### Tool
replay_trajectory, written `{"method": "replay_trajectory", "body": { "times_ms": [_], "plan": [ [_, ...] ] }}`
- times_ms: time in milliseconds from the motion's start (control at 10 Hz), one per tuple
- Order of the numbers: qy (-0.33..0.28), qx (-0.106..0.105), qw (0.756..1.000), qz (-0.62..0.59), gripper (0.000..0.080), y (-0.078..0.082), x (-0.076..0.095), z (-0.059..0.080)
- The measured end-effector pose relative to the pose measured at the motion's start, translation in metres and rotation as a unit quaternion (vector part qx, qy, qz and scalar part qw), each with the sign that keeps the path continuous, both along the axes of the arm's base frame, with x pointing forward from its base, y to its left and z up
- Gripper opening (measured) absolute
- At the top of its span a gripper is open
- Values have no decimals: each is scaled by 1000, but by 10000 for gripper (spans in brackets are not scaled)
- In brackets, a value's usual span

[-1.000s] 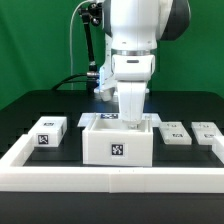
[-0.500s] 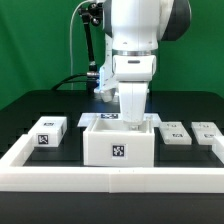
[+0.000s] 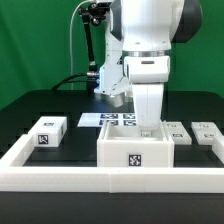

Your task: Assemble cabinet

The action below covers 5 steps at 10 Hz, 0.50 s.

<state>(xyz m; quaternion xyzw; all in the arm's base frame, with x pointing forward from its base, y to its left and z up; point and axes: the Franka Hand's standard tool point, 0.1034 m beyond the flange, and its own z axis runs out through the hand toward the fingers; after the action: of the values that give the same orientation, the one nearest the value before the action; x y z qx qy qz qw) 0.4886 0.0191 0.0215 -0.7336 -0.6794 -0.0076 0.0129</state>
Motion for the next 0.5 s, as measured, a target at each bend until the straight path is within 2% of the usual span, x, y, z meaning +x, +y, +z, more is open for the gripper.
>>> {"method": "replay_trajectory", "body": {
  "times_ms": [300, 400, 500],
  "plan": [
    [-2, 1, 1000, 3, 38, 3, 4, 0],
    [-7, 4, 1000, 4, 38, 12, 10, 0],
    [-11, 10, 1000, 3, 38, 33, 16, 0]
  ]
}}
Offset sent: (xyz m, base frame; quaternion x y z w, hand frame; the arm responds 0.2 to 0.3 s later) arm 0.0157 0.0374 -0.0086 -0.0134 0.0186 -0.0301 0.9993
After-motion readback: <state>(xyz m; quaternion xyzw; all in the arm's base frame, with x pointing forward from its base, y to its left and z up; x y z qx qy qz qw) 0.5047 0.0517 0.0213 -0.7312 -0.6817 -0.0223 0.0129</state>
